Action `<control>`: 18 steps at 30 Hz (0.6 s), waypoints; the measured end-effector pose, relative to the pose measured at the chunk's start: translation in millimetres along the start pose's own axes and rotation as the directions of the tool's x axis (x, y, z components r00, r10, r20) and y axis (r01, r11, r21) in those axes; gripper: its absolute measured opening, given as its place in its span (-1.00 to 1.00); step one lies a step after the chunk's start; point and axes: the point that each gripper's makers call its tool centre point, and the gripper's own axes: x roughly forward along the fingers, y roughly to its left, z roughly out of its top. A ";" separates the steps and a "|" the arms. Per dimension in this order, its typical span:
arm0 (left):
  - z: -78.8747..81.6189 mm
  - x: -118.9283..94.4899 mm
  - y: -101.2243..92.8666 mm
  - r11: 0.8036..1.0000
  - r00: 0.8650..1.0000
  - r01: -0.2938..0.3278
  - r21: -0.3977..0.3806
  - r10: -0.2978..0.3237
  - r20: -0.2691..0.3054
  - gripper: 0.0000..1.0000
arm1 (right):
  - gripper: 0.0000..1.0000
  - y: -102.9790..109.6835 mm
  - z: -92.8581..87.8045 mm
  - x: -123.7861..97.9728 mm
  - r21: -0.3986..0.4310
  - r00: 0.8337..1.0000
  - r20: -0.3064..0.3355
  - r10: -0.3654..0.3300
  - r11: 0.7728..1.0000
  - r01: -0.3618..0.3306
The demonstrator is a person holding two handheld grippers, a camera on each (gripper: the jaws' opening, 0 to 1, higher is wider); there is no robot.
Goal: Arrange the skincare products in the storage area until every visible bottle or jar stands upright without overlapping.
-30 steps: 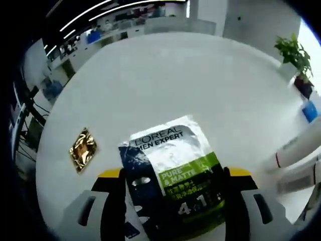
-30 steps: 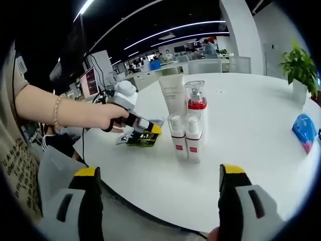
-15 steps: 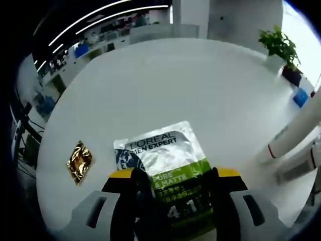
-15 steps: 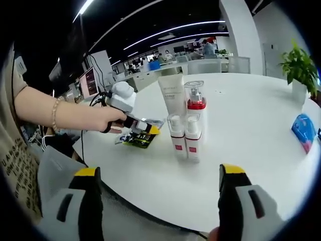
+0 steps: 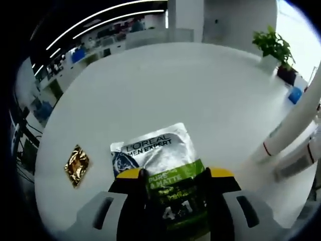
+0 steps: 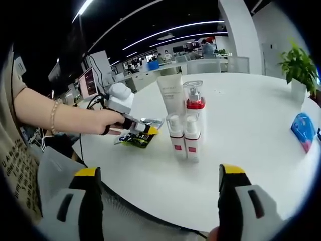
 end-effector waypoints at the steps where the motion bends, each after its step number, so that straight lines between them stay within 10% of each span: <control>1: 0.2 0.4 0.0 1.000 1.000 0.003 0.001 -0.003 0.005 -0.13 | 0.94 0.1 0.0 0.0 0.000 1.000 0.000 0.000 1.000 0.000; 10: 0.8 -2.2 -1.9 0.997 0.999 0.013 0.070 -0.015 0.033 -0.32 | 0.94 0.8 -0.4 0.3 -0.004 1.000 -0.003 0.003 1.000 -0.003; 15: -0.2 -1.8 13.3 0.997 0.996 -0.071 0.041 0.069 0.061 0.48 | 0.95 0.6 -0.5 0.4 -0.004 1.000 -0.003 0.004 1.000 -0.004; 18: -11.1 -1.8 22.6 0.996 0.996 -0.090 -0.017 0.091 0.018 0.60 | 0.95 0.9 -0.5 0.4 -0.005 1.000 -0.003 0.005 1.000 -0.005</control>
